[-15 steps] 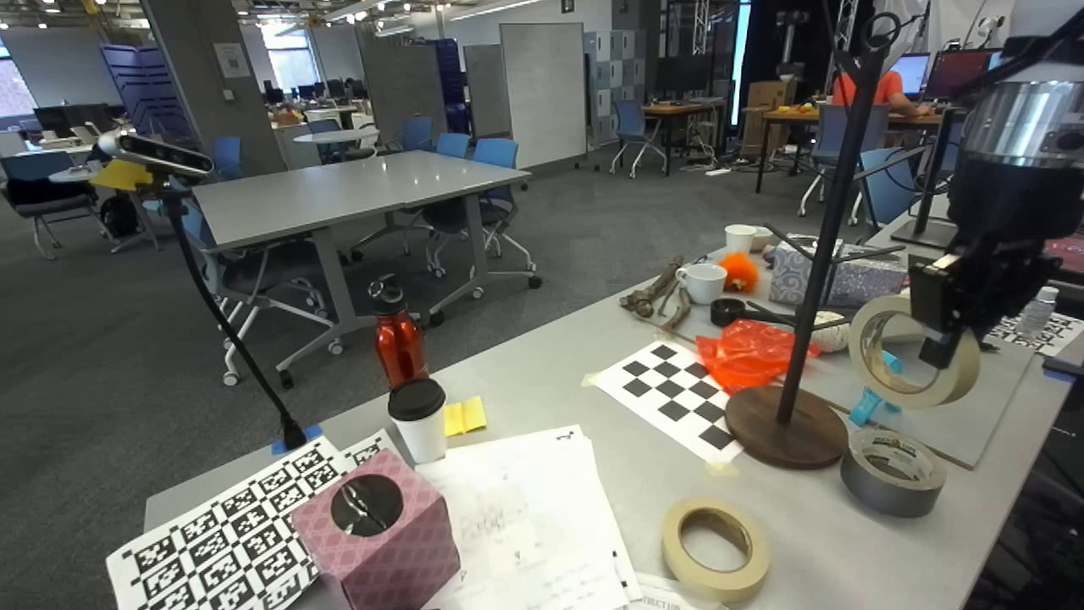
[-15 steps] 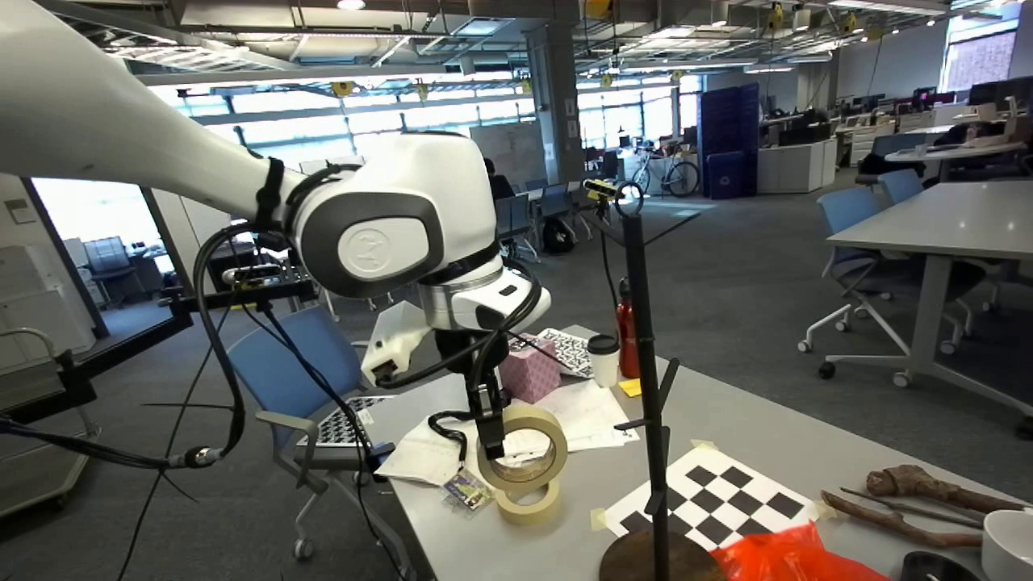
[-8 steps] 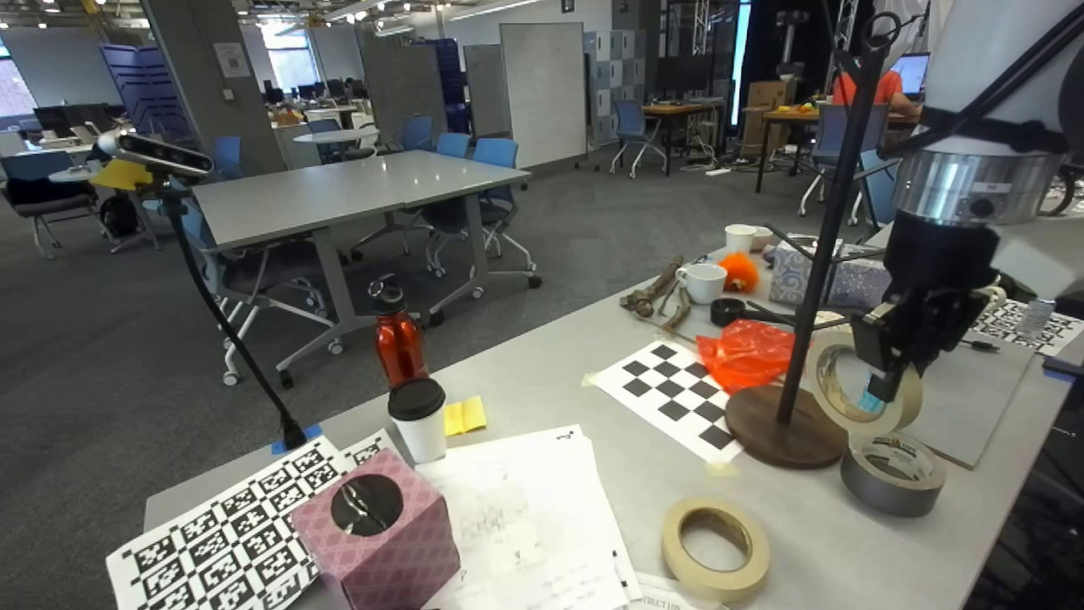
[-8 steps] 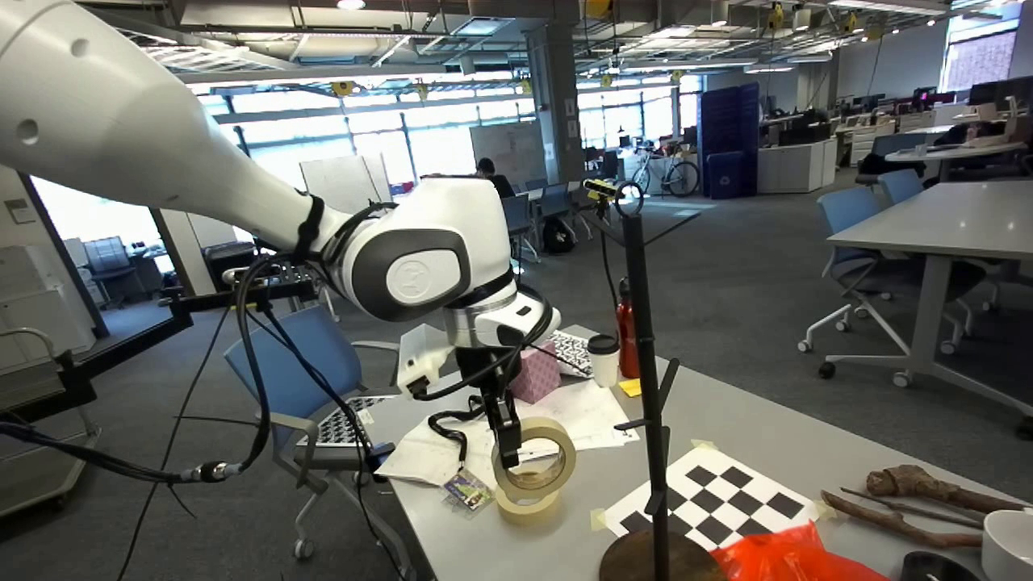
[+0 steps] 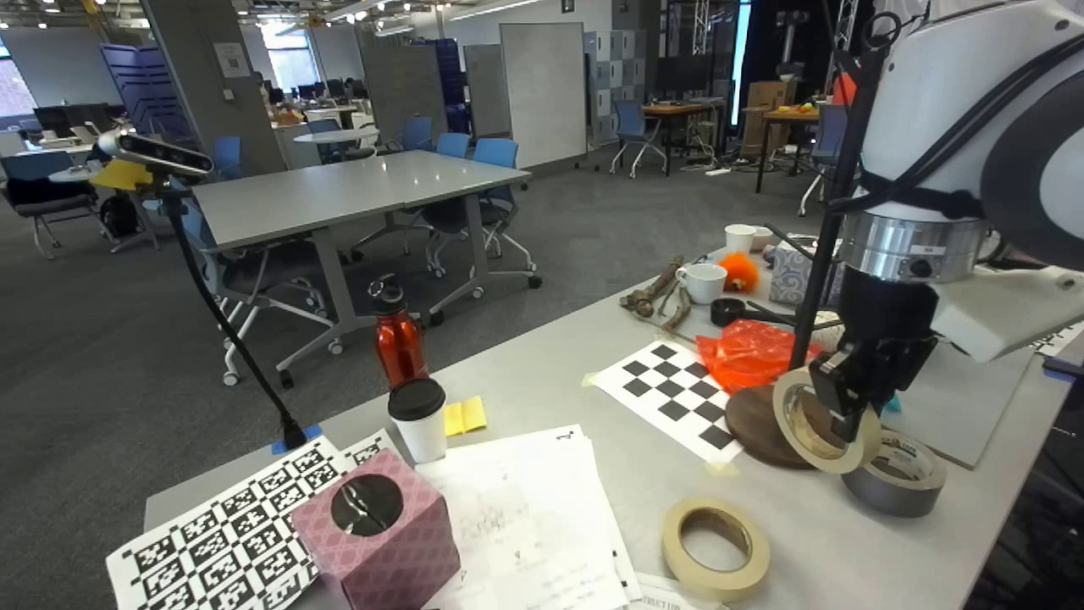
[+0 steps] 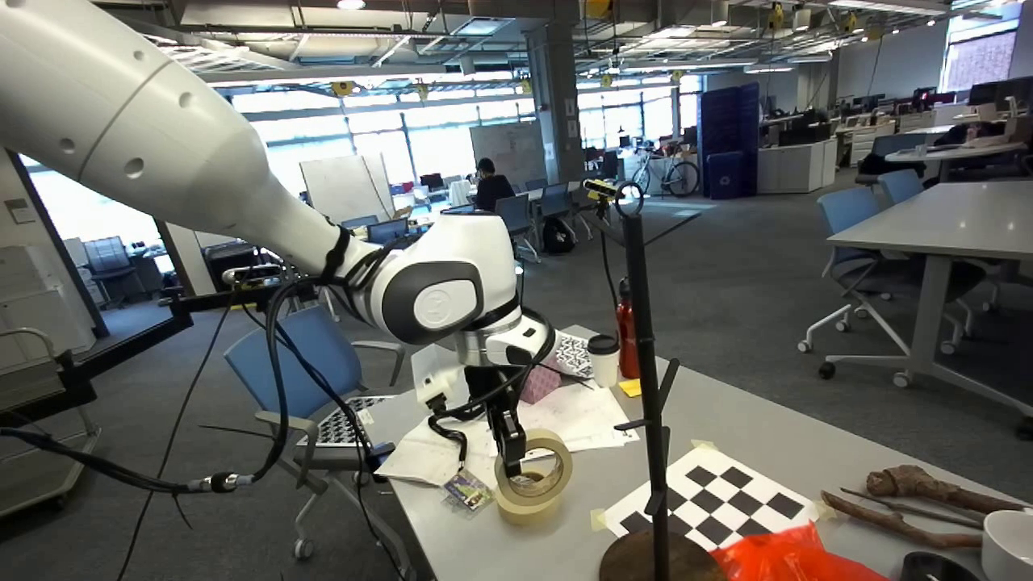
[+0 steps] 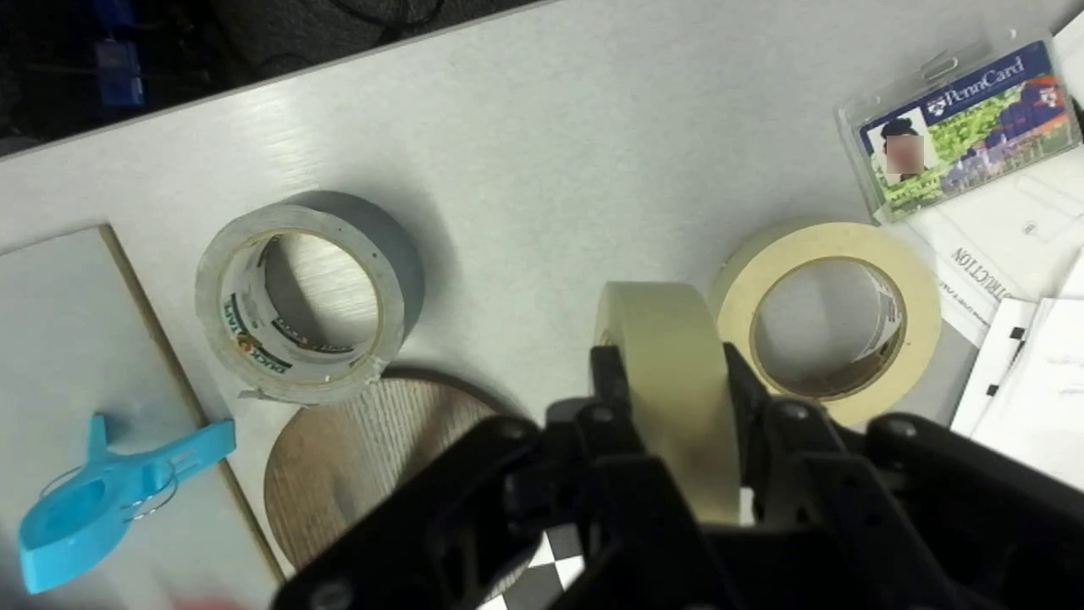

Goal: Remove the masking tape from the object, put it on the table and replace it with the different masking tape from the table

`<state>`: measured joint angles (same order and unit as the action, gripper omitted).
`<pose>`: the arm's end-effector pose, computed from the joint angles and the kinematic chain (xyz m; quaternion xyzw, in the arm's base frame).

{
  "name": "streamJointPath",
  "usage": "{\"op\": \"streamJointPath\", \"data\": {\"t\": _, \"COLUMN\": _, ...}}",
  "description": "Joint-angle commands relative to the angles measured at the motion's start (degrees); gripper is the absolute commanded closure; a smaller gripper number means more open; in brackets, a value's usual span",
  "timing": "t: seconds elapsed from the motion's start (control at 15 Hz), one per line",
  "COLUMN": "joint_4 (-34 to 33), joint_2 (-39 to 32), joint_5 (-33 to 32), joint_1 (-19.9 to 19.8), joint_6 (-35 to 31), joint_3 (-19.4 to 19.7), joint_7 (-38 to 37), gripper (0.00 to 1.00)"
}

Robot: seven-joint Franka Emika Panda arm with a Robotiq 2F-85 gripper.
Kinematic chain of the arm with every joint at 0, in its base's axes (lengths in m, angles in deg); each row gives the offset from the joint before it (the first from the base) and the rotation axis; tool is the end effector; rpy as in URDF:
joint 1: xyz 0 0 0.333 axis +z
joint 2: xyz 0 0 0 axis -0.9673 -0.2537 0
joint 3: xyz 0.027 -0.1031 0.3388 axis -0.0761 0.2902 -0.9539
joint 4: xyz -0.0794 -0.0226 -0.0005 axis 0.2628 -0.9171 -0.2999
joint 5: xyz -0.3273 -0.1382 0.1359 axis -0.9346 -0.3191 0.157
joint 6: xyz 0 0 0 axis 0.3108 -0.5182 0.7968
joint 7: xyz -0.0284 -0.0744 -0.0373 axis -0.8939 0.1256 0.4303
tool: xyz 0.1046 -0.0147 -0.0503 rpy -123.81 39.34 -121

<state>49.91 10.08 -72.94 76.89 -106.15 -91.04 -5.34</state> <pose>0.5243 0.0348 0.3386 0.9890 -0.1478 -0.0064 0.0079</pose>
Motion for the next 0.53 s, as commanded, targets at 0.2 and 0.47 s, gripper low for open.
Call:
{"op": "streamJointPath", "data": {"t": 0.2, "joint_4": -2.26, "joint_2": -4.98, "joint_5": 0.26, "joint_1": 2.66, "joint_6": -3.02, "joint_3": 0.33, "joint_7": -2.13, "gripper": 0.93}}
{"op": "streamJointPath", "data": {"t": 0.47, "joint_4": -3.33, "joint_2": -7.26, "joint_5": 1.49, "joint_1": 3.52, "joint_6": -3.87, "joint_3": 0.17, "joint_7": -2.02, "gripper": 0.93}}
